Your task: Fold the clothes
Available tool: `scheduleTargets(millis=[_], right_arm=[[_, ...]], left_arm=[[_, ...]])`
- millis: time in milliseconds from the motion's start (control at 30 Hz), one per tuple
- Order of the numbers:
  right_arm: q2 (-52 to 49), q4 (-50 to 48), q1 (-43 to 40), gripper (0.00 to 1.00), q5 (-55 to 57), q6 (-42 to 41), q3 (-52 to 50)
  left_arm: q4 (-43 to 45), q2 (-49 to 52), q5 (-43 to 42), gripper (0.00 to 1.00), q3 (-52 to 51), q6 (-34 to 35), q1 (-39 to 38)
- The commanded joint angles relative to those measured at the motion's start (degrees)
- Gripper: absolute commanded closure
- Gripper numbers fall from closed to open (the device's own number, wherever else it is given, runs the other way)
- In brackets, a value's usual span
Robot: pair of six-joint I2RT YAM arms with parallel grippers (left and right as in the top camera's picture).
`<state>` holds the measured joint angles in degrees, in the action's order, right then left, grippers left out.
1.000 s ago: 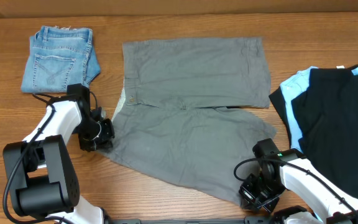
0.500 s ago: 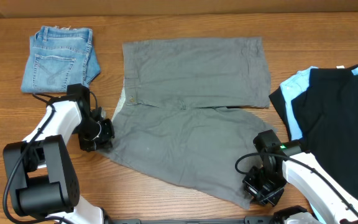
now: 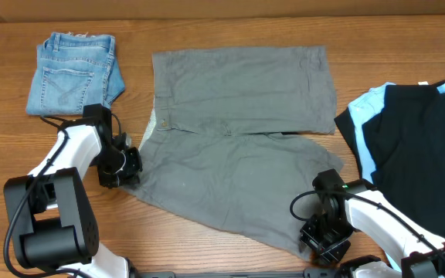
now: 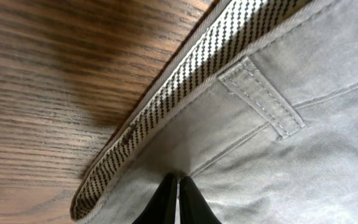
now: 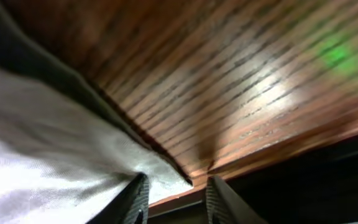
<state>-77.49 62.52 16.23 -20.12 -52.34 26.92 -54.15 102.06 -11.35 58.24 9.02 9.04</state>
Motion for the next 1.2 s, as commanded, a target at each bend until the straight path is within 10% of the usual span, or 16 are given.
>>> scheduleTargets(millis=[0,100,200,600,1167], right_arm=[[-0.3,-0.1,0.2,0.67,-0.1,-0.4,-0.6],[-0.3,-0.1,0.2,0.43,-0.1,-0.4,-0.6],[-0.3,-0.1,0.2,0.41,-0.1,-1.6,-0.6],[-0.3,-0.2,0.2,0.87,-0.1,-2.0,-0.6],[-0.3,-0.7,0.2,0.96,-2.5,-0.4,-0.4]], left_arm=[[0.3,0.1,-0.7,0.93,1.0,-0.9,0.0],[0.3,0.1,-0.8,0.93,1.0,-0.9,0.0],[0.3,0.1,-0.8,0.93,1.0,-0.9,0.0],[0.7,0.1,-2.2,0.93,1.0,-1.3,0.0],[0.9,0.1,-2.2,0.92,1.0,-1.3,0.0]])
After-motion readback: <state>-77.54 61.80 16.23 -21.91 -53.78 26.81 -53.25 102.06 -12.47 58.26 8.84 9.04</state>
